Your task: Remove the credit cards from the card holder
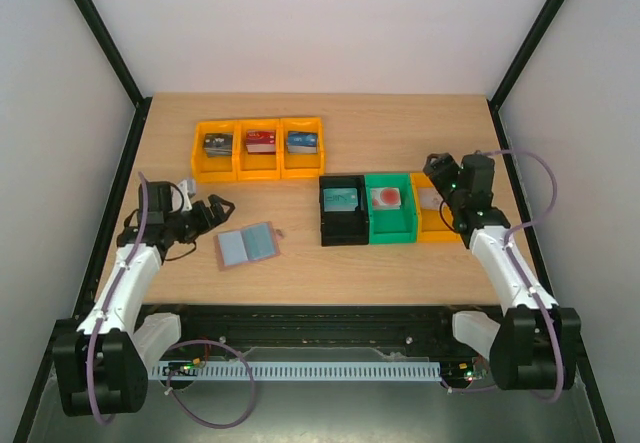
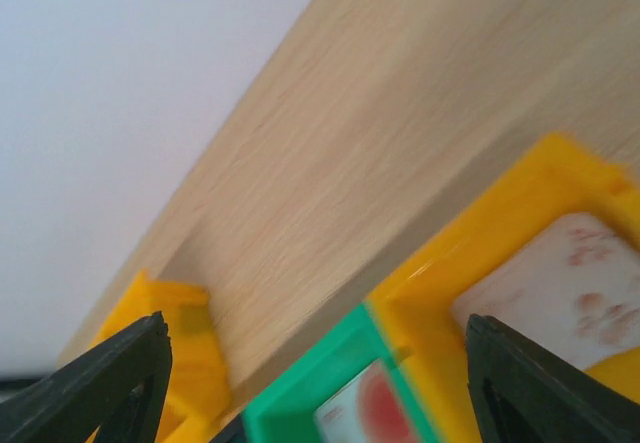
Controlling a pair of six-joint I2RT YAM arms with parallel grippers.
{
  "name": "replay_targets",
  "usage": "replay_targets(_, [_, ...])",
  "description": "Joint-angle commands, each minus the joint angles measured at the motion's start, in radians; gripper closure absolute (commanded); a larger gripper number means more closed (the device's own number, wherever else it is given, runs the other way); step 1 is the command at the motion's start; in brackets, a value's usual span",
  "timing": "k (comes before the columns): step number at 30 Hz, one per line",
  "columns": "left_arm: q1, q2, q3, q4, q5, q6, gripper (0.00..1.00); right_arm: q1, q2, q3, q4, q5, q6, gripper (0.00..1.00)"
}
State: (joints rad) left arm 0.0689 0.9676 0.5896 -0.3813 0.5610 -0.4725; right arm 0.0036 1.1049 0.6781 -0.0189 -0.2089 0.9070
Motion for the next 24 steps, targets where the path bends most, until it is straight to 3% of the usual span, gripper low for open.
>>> replay_targets(1, [0.012,0.013,-0.058,0.036,-0.068,-0.111,0.01,0.132,-0.012,0.123,-0.094,-0.1,-0.225,0.23])
replay_targets(6, [0.013,0.0,-0.151,0.041,-0.079,-0.175,0.01,0.475,0.149,0.249,-0.121,-0.106,-0.256,0.29])
replay_targets(12, [0.012,-0.021,-0.201,0.058,-0.1,-0.212,0.01,0.816,0.485,0.465,-0.194,-0.135,-0.307,0.34])
replay_targets(18, [-0.012,0.034,-0.236,0.102,-0.103,-0.245,0.01,0.917,0.817,0.739,-0.387,-0.111,-0.341,0.43])
replay_targets(24, [-0.04,0.066,-0.253,0.13,-0.092,-0.259,0.01,0.936,0.959,0.786,-0.421,-0.138,-0.319,0.55])
